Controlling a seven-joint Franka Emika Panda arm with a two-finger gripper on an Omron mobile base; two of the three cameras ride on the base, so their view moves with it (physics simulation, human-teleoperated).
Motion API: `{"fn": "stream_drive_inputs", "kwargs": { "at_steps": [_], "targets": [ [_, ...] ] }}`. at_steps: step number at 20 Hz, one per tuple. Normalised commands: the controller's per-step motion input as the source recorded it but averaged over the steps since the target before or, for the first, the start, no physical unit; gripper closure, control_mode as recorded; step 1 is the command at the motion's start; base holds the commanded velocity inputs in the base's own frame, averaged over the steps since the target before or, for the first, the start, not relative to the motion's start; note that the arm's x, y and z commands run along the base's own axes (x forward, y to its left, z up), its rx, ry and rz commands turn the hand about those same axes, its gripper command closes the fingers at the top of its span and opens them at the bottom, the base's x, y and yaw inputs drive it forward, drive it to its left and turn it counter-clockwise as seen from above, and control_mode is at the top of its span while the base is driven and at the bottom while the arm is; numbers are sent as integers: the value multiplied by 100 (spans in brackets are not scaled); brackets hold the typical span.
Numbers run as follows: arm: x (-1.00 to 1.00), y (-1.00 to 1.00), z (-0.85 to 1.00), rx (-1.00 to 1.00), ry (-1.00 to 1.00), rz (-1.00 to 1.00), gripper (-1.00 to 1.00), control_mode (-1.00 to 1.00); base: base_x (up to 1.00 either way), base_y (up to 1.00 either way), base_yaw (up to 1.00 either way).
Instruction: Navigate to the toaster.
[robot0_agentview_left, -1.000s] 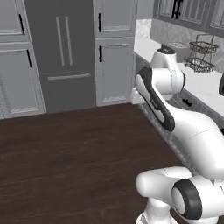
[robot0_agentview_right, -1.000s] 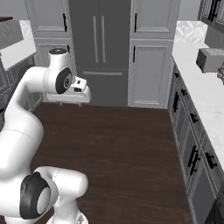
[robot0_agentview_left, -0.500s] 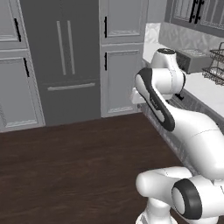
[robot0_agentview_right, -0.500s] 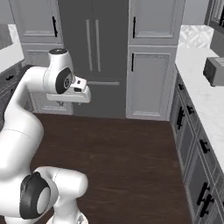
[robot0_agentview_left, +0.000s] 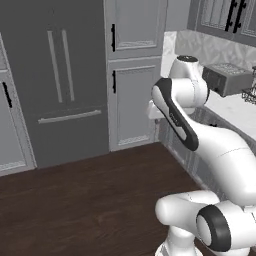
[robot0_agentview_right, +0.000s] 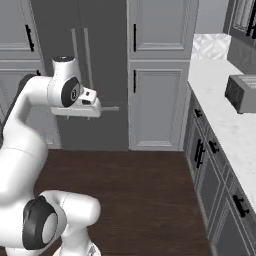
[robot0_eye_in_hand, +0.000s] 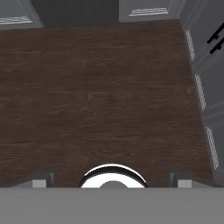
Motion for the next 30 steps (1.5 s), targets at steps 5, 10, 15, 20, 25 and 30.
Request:
{"fn": "stream_drive_inputs", "kwargs": {
  "at_steps": [5, 10, 15, 20, 25, 30],
  "targets": [
    [0, 0, 0, 0, 0, 0, -100, 100, 88, -5, -49],
    [0, 0, 0, 0, 0, 0, -100, 100, 74, 0, -63],
    [0, 0, 0, 0, 0, 0, -100, 100, 57, 7, -64],
    [0, 0, 0, 0, 0, 0, -100, 100, 56, 34, -60],
    [0, 0, 0, 0, 0, 0, -100, 100, 66, 45, -54],
    [0, 0, 0, 0, 0, 0, -100, 100, 57, 56, -47]
  ]
}}
